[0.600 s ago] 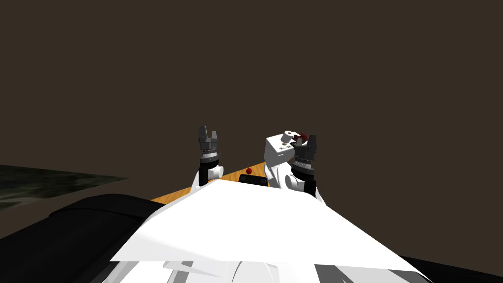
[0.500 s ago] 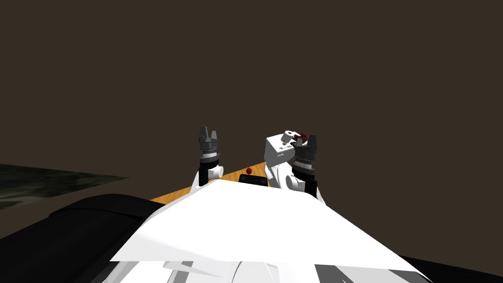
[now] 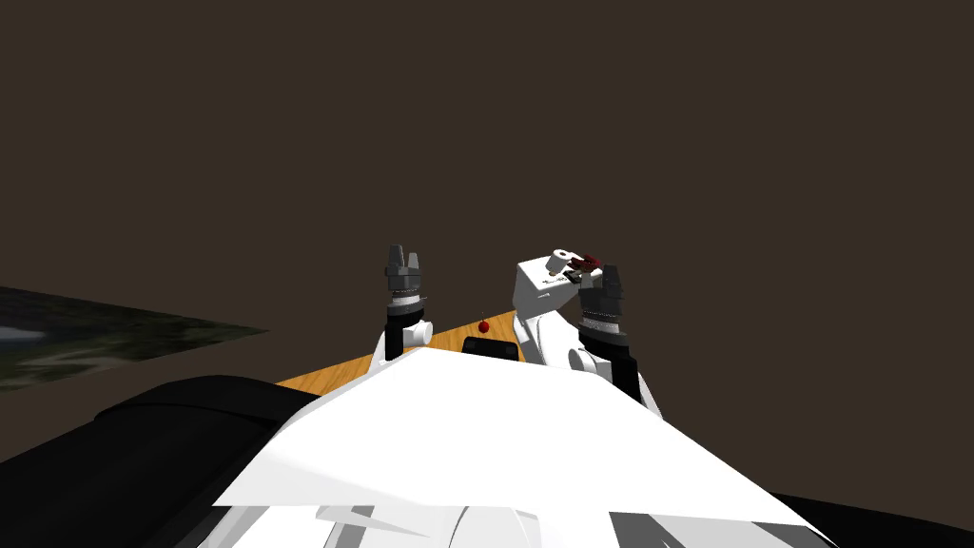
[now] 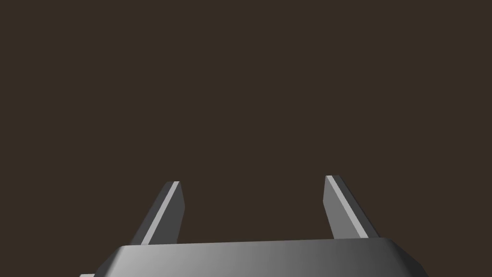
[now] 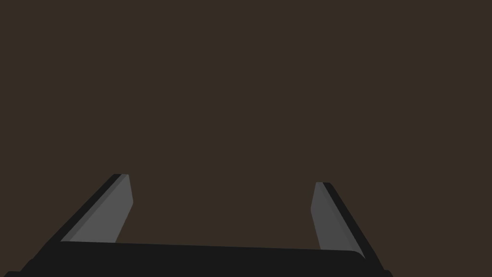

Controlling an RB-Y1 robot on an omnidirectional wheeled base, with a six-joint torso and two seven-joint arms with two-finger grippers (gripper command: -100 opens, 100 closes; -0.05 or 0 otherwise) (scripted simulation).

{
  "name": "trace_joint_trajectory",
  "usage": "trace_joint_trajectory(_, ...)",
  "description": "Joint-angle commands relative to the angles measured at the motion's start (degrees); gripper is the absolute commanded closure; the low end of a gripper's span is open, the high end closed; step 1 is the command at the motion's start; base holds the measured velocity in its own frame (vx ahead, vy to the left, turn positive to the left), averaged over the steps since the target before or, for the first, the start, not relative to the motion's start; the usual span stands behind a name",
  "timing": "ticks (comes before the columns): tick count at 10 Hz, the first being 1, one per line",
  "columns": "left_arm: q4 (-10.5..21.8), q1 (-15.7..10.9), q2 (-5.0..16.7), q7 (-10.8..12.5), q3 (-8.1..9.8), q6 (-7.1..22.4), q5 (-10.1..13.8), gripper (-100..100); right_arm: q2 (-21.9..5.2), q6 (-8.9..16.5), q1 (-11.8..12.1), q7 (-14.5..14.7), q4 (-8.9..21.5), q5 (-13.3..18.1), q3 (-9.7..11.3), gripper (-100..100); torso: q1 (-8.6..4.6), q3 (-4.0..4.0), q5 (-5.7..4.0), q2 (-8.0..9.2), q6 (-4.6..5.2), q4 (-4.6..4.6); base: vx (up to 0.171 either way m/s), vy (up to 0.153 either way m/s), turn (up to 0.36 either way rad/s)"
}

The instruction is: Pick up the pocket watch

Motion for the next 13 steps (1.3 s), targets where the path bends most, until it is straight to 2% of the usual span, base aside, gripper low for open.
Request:
trace_joint_trajectory(1,0.0,0.0,0.0,0.0,0.0,0.0,0.0,0,-2.86,2.05,0.92,-0.1,-0.1,-2.26,-1.81,-100,0.0,0.0,0.0,0.0,0.0,0.0,-0.127,0.002,0.046)
trace_joint_trajectory(2,0.0,0.0,0.0,0.0,0.0,0.0,0.0,0,-3.82,2.05,0.92,-0.1,-0.1,-2.26,-1.81,-100,-0.01,0.02,-0.01,0.03,0.0,0.01,-0.086,0.013,0.023)
trace_joint_trajectory(4,0.0,0.0,0.0,0.0,0.0,0.0,0.0,0,-7.7,4.99,3.02,-0.27,-0.95,-5.57,-4.22,-100,0.02,-0.09,0.0,-0.16,-0.01,-0.03,-0.085,0.01,0.062)
trace_joint_trajectory(5,0.0,0.0,0.0,0.0,0.0,0.0,0.0,0,-9.02,4.99,3.02,-0.27,-0.95,-5.57,-4.22,-100,0.01,-0.05,0.0,-0.07,-0.01,-0.02,-0.072,0.003,0.02)
trace_joint_trajectory(6,0.0,0.01,0.0,0.0,0.0,0.0,0.0,0,-11.06,6.64,4.16,-0.37,-1.31,-7.42,-5.52,-100,0.0,-0.08,0.0,-0.16,0.0,-0.03,-0.06,0.003,0.051)
trace_joint_trajectory(7,0.0,0.01,0.0,0.0,0.0,0.0,0.0,0,-11.92,6.64,4.16,-0.37,-1.31,-7.42,-5.52,-100,-0.01,-0.11,-0.01,-0.2,-0.01,-0.04,-0.053,0.004,0.029)
trace_joint_trajectory(8,0.0,0.01,0.0,0.0,0.0,0.0,0.0,0,-14.13,8.38,5.36,-0.48,-1.63,-9.4,-6.86,-100,0.0,-0.14,-0.01,-0.25,-0.01,-0.05,-0.069,0.003,0.062)
trace_joint_trajectory(9,0.0,0.01,0.0,0.0,0.0,0.0,0.0,0,-15.0,8.38,5.36,-0.48,-1.63,-9.4,-6.86,-100,-0.01,-0.12,-0.01,-0.21,-0.01,-0.05,-0.061,0.005,0.026)
trace_joint_trajectory(10,0.0,0.01,0.0,0.0,0.0,0.0,0.0,0,-17.15,10.23,6.59,-0.6,-1.88,-11.49,-8.24,-100,0.0,-0.13,-0.01,-0.23,0.0,-0.04,-0.065,0.009,0.058)
trace_joint_trajectory(11,0.0,0.01,0.0,0.0,0.0,0.0,0.0,0,-18.28,10.23,6.59,-0.6,-1.88,-11.49,-8.24,-100,0.01,-0.12,0.0,-0.22,-0.01,-0.04,-0.054,0.003,0.032)
trace_joint_trajectory(12,0.0,0.01,0.0,0.0,0.0,0.0,0.0,0,-20.32,12.17,7.86,-0.72,-2.06,-13.69,-9.65,-100,0.0,-0.14,-0.01,-0.26,-0.01,-0.05,-0.057,-0.003,0.067)
trace_joint_trajectory(13,0.0,0.01,0.0,0.0,0.0,0.0,0.0,0,-21.73,12.17,7.86,-0.72,-2.06,-13.69,-9.65,-100,-0.03,-0.14,-0.01,-0.25,-0.01,-0.05,-0.048,-0.008,0.033)
